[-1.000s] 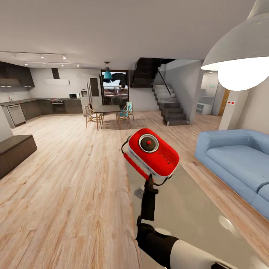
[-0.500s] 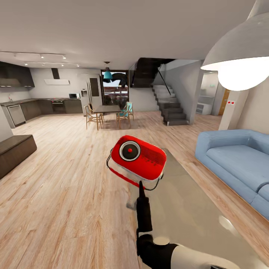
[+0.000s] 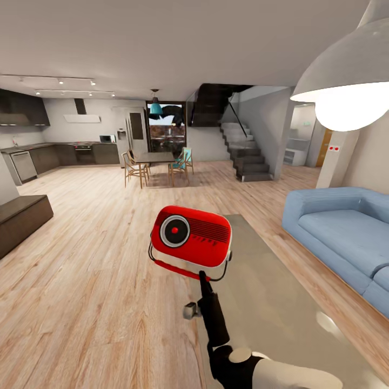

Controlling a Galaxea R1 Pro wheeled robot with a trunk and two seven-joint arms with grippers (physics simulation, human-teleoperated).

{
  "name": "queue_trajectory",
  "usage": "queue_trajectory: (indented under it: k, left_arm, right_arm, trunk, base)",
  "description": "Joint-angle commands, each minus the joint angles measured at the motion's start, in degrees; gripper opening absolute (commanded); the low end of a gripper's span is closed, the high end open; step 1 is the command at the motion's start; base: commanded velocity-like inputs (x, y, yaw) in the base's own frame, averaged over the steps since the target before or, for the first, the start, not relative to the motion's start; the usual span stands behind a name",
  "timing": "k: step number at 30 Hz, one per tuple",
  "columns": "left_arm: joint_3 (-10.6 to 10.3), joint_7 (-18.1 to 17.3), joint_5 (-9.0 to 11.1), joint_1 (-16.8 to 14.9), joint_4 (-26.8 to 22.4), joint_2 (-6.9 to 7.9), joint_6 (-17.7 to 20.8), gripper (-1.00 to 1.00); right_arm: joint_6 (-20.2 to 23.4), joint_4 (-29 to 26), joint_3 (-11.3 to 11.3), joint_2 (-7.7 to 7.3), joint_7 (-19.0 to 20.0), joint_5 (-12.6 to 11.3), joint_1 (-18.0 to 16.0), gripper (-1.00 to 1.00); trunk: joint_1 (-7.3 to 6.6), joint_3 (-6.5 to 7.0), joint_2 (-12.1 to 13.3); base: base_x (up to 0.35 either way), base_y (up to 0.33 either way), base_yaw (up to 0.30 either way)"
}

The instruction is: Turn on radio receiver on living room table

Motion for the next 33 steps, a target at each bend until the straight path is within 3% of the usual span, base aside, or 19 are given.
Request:
queue_trajectory:
  k: [1, 10, 25, 33]
  left_arm:
    - [0.16, 0.05, -0.09, 0.00, -0.06, -0.05, -0.10, 1.00]
    - [0.15, 0.04, -0.09, 0.00, -0.06, -0.07, -0.10, 1.00]
    - [0.08, 0.00, -0.07, 0.00, -0.06, -0.13, -0.10, 1.00]
    - [0.16, -0.20, -0.01, 0.00, -0.06, -0.02, -0.03, 1.00]
  right_arm:
    - [0.65, 0.21, 0.21, -0.01, -0.37, 0.43, -0.04, -1.00]
    - [0.68, 2.44, 2.16, -0.30, -4.64, 1.04, -0.04, -1.00]
    - [0.79, 3.15, 2.49, -0.79, -5.33, 1.19, -0.04, -1.00]
    - [0.79, 5.50, 2.49, -0.80, -6.36, 2.62, -0.04, -1.00]
  trunk:
    - [0.00, -0.06, -0.04]
    - [0.00, -0.06, -0.04]
    - [0.00, -0.06, -0.04]
    - [0.00, -0.06, -0.04]
  base:
    - [0.000, 0.000, 0.000]
    - [0.000, 0.000, 0.000]
    - [0.000, 0.000, 0.000]
    - [0.000, 0.000, 0.000]
